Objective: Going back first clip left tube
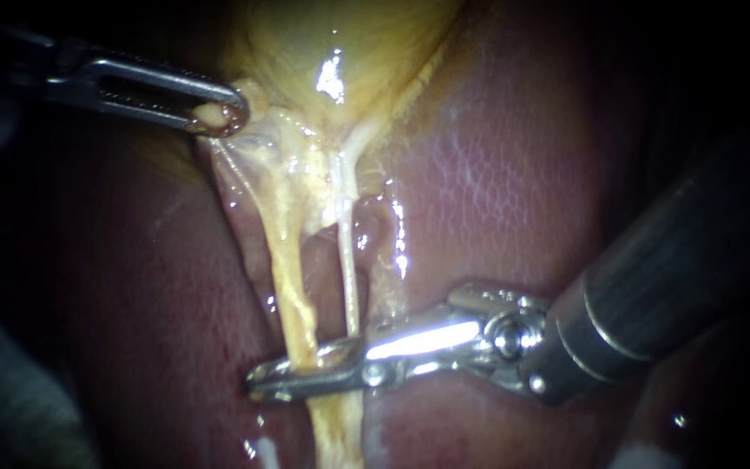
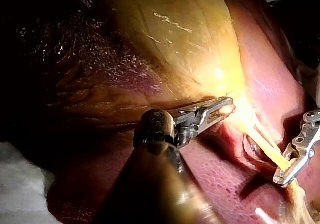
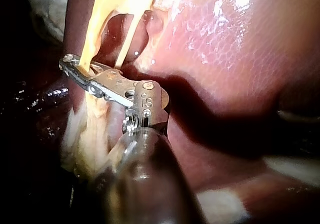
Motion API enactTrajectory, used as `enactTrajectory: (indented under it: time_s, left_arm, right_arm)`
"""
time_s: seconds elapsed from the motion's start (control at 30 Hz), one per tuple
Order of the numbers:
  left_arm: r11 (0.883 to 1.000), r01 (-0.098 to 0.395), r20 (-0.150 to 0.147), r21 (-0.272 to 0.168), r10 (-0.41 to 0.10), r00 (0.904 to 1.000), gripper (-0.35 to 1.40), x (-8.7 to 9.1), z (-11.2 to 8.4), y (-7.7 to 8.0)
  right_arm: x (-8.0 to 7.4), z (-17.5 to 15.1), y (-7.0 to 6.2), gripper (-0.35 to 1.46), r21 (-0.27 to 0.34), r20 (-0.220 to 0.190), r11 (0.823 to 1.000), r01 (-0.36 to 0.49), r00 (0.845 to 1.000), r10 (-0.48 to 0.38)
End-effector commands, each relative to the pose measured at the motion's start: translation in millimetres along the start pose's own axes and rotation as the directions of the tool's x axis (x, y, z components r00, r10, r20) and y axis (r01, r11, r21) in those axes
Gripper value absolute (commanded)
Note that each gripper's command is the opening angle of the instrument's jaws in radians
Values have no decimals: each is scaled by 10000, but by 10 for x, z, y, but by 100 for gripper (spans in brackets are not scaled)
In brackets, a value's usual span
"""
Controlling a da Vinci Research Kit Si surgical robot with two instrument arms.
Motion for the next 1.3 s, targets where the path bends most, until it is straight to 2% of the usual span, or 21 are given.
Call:
enactTrajectory:
  time_s: [0.03,0.17,0.3,0.4,0.47,0.57,0.67,0.73,0.8,0.83,0.9,1.0,1.1,1.17,1.3]
  left_arm:
    - [10000,-2,-2,-2,2,10000,-35,0,0,0]
    - [10000,-2,-2,-2,2,10000,-35,0,0,0]
    - [10000,-3,-1,-3,3,10000,-35,0,0,0]
    - [10000,-3,0,-4,3,10000,-35,0,-1,-1]
    - [10000,-3,0,-4,3,10000,-35,0,-1,-1]
    - [10000,-3,0,-4,3,10000,-35,0,-1,-1]
    - [10000,-3,0,-4,3,10000,-35,0,-1,-1]
    - [10000,-3,0,-4,3,10000,-35,0,-1,0]
    - [10000,-3,0,-4,3,10000,-35,0,-1,0]
    - [10000,-3,0,-4,3,10000,-35,0,-1,0]
    - [10000,-4,1,-5,4,10000,-35,0,-1,0]
    - [10000,-5,2,-7,5,10000,-35,0,-2,-1]
    - [10000,-6,3,-8,6,10000,-35,-1,-2,-1]
    - [10000,-6,3,-9,6,10000,-35,-1,-2,-1]
    - [10000,-6,3,-9,6,10000,-35,-1,-2,-1]
  right_arm:
    - [0,0,0,-30,29,30,10000,-3,10000,3]
    - [0,4,1,21,24,36,9991,412,9991,-412]
    - [1,11,5,41,-197,334,9952,958,9949,-951]
    - [2,13,9,46,-413,705,9886,1446,9874,-1415]
    - [2,14,12,48,-731,780,9803,1835,9810,-1778]
    - [5,13,21,50,-1474,802,9563,2525,9667,-2429]
    - [5,8,25,50,-1892,896,9359,2971,9544,-2848]
    - [5,3,26,50,-1973,1082,9195,3400,9397,-3243]
    - [6,-1,26,50,-2053,1245,9109,3580,9327,-3385]
    - [6,-4,24,50,-2057,1457,8985,3878,9200,-3638]
    - [6,-9,21,50,-2060,1667,8843,4191,9055,-3903]
    - [6,-22,14,50,-1843,1941,8515,4909,8674,-4581]
    - [11,-43,-2,50,-1553,2114,8170,5553,8266,-5216]
    - [17,-57,-12,50,-1436,2188,7990,5840,8061,-5498]
    - [33,-90,-33,50,-1666,2495,7714,6141,7831,-5696]
